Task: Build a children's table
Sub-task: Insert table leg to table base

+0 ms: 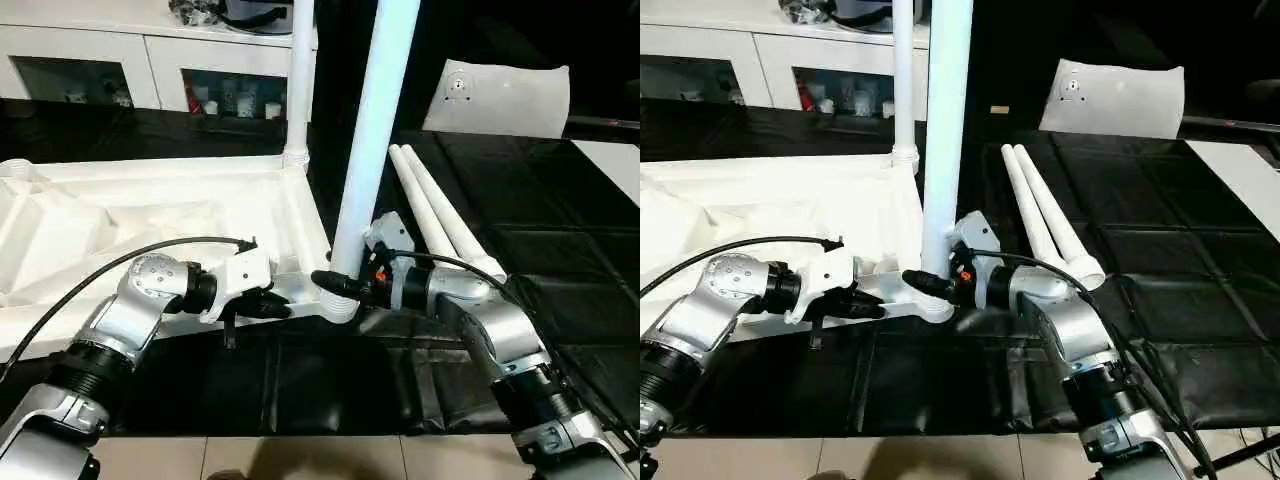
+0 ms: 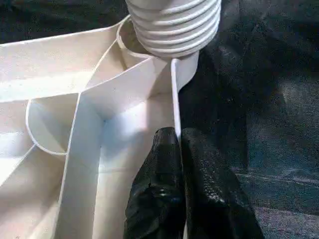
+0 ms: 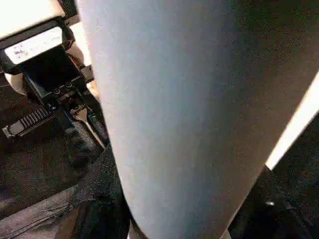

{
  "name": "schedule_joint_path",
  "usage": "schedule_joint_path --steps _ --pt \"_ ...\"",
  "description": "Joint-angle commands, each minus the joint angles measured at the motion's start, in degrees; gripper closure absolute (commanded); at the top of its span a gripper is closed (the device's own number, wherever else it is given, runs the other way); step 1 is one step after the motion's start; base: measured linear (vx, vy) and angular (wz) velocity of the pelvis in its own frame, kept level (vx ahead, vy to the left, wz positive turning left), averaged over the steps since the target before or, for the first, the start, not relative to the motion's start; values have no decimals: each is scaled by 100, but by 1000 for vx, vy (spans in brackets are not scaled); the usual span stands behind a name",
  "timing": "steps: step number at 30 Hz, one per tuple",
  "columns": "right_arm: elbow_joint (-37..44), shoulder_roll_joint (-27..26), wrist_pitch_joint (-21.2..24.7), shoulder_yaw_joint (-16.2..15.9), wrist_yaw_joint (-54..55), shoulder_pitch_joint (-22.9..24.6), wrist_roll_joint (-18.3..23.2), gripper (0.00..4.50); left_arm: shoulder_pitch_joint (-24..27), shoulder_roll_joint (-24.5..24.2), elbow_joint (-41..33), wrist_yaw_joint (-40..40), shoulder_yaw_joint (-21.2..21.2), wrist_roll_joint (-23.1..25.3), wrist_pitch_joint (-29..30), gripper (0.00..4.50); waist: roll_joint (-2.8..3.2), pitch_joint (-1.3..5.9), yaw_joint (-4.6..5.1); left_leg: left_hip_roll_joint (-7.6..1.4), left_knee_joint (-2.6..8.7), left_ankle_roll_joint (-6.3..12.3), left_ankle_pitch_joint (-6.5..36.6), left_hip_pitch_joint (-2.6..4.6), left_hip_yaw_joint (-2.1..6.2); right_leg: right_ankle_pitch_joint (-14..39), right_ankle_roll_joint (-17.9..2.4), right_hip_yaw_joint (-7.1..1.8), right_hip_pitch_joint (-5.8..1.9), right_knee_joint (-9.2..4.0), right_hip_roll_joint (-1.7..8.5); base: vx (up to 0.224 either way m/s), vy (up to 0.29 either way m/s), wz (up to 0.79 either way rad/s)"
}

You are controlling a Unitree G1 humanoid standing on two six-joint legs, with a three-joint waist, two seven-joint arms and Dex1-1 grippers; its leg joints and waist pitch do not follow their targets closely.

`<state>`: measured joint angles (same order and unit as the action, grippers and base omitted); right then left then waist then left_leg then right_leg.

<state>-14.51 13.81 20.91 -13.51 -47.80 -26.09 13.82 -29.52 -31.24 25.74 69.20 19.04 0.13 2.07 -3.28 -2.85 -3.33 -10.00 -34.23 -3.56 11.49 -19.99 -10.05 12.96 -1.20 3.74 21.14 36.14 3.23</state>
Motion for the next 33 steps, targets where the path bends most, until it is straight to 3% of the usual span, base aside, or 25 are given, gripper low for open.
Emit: schedule_joint_path --steps 1,6,8,12,15,16,21,22,23,26,27,28,29,30,31,32,33 --pt "-283 30 1 -5 110 29 -134 257 68 -112 -89 346 245 108 131 450 82 274 13 -399 485 -155 1141 48 149 1319 -1052 -391 -135 -496 595 0 0 0" --pt "-406 -57 -22 87 182 -38 -131 257 97 -171 -158 404 256 101 184 450 94 305 14 -384 455 -74 788 46 122 434 -1291 -378 -165 -409 567 0 0 0" --pt "-418 -69 -17 91 180 -47 -128 257 100 -184 -163 424 257 105 190 450 101 303 9 -382 456 -38 769 30 125 331 -1314 -377 -187 -401 574 0 0 0" --pt "-467 -79 0 -3 67 -57 -106 257 78 -226 -174 427 272 177 233 450 122 282 5 -395 474 -115 1029 52 134 794 -1261 -382 -175 -446 588 0 0 0" --pt "-509 -117 -13 8 69 -73 -103 257 54 -231 -152 409 270 207 237 450 117 280 16 -399 485 -159 1111 55 140 847 -1253 -381 -168 -447 581 0 0 0" --pt "-565 -176 -30 83 123 -88 -66 257 45 -231 -144 408 263 205 232 450 149 274 10 -397 488 -178 1165 58 143 898 -1258 -385 -161 -453 587 0 0 0" --pt "-745 -379 36 460 394 -83 191 257 55 -199 -192 360 186 114 285 450 153 271 20 -404 502 -238 1329 71 153 1066 -1253 -389 -152 -475 595 0 0 0" --pt "-770 -403 41 516 433 -62 229 257 60 -192 -198 336 170 105 296 450 192 268 16 -402 503 -256 1366 72 157 1084 -1259 -390 -146 -473 594 0 0 0" --pt "-791 -448 61 624 504 -2 310 257 73 -182 -212 297 143 86 330 450 172 268 23 -401 505 -257 1381 69 154 1094 -1252 -389 -150 -483 588 0 0 0" --pt "-803 -505 68 773 601 107 412 257 97 -177 -246 268 128 73 352 450 188 270 16 -405 508 -257 1335 70 155 935 -1282 -390 -148 -467 587 0 0 0" --pt "-824 -544 57 859 651 177 450 257 108 -173 -255 242 111 63 374 450 248 274 2 -400 507 -280 1375 75 164 943 -1297 -385 -148 -463 592 0 0 0" --pt "-845 -574 39 924 690 233 472 257 114 -170 -258 224 99 57 384 450 207 268 13 -407 512 -276 1408 66 157 930 -1300 -391 -149 -472 593 0 0 0" --pt "-868 -596 8 970 729 288 479 257 117 -163 -256 197 84 54 390 450 207 271 7 -403 513 -276 1401 64 162 939 -1300 -387 -157 -469 593 0 0 0" --pt "-924 -635 -94 1042 811 428 476 257 116 -146 -238 117 47 60 402 450 261 265 9 -398 515 -291 1443 61 165 901 -1311 -385 -154 -472 586 0 0 0" --pt "-926 -637 -99 1044 813 434 476 257 116 -145 -237 115 46 61 402 450 261 265 9 -398 515 -291 1443 61 165 901 -1311 -385 -154 -472 586 0 0 0" --pt "-952 -658 -168 1071 855 508 481 257 111 -137 -221 85 32 63 400 450 300 266 -6 -394 511 -293 1461 65 162 915 -1315 -389 -149 -475 592 0 0 0" --pt "-960 -683 -214 1107 888 592 508 257 104 -117 -202 29 9 65 409 450 271 259 -3 -394 515 -280 1510 64 160 1008 -1304 -390 -152 -491 592 0 0 0"
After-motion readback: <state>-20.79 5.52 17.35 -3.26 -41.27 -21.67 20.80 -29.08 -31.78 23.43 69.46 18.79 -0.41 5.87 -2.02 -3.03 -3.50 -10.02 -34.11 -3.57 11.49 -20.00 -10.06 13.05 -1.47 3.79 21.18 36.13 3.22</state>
